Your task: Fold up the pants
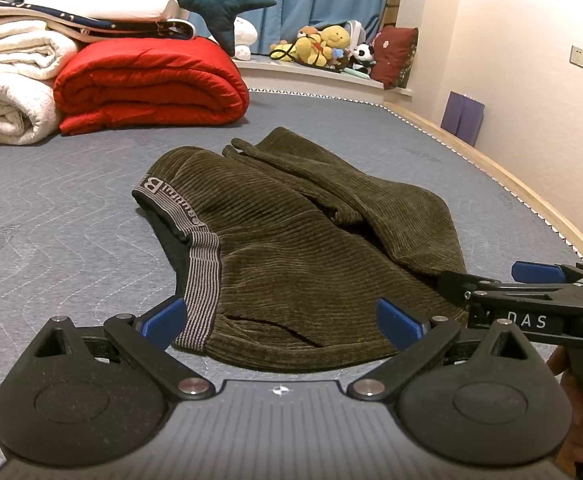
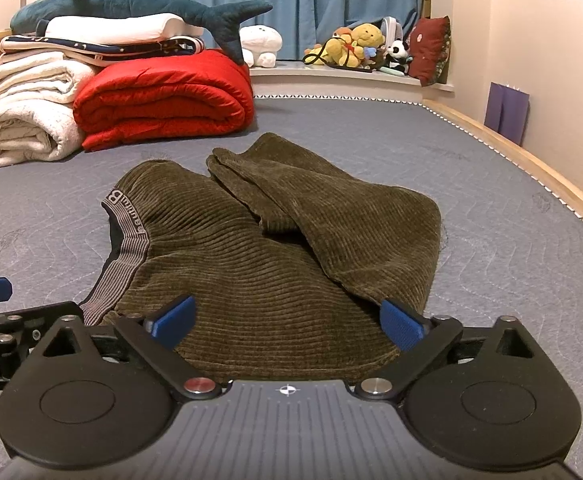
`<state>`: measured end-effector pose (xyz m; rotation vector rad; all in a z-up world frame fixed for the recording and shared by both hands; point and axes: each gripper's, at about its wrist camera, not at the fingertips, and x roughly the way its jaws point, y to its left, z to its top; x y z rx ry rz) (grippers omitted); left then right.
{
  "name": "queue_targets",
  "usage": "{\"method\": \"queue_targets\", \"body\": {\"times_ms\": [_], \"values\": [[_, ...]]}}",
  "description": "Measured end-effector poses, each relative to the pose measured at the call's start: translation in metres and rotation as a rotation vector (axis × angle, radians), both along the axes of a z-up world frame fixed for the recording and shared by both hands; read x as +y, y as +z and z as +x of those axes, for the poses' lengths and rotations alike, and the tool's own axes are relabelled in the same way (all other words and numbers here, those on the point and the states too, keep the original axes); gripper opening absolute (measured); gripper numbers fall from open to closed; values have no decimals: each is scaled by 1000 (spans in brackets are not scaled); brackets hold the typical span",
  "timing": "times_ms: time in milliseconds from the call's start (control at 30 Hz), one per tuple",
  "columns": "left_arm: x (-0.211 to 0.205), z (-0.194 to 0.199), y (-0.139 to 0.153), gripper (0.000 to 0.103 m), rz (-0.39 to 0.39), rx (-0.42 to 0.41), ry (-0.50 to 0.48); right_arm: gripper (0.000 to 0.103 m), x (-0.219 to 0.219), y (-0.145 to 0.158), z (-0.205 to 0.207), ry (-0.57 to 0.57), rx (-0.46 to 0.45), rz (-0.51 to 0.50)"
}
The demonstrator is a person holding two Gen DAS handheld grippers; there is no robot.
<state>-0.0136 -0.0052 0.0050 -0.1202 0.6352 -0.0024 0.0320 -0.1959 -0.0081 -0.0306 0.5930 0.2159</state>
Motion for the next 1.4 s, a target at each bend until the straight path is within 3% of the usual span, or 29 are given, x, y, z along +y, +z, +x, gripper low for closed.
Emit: {"method": "queue_targets", "body": {"times_ms": [867,967,1033,1067,1133,1233,1333,1400], "values": [[-3,0,0,101,3,2,-11,95,1,1,-2,4,-4,1],[-2,-2,1,89,20,-13,8,91,1,0,-2,4,-6,0],[1,-4,2,62,24,-29,13,80,0,0,-1,4,-5,1],[4,-4,2,54,16,-29,8,78,0,0,-1,2,-4,4],[16,2,3,28,-17,2,-4,68,-2,2,1,-10,-7,17],[46,25,13,20,-75,74,9,55,-7,10,4,-35,-23,57],[76,51,22,20,-51,91,43,53,-11,14,5,-38,-39,77],[101,69,14,20,-114,119,61,53,-13,15,7,-38,-41,78]]}}
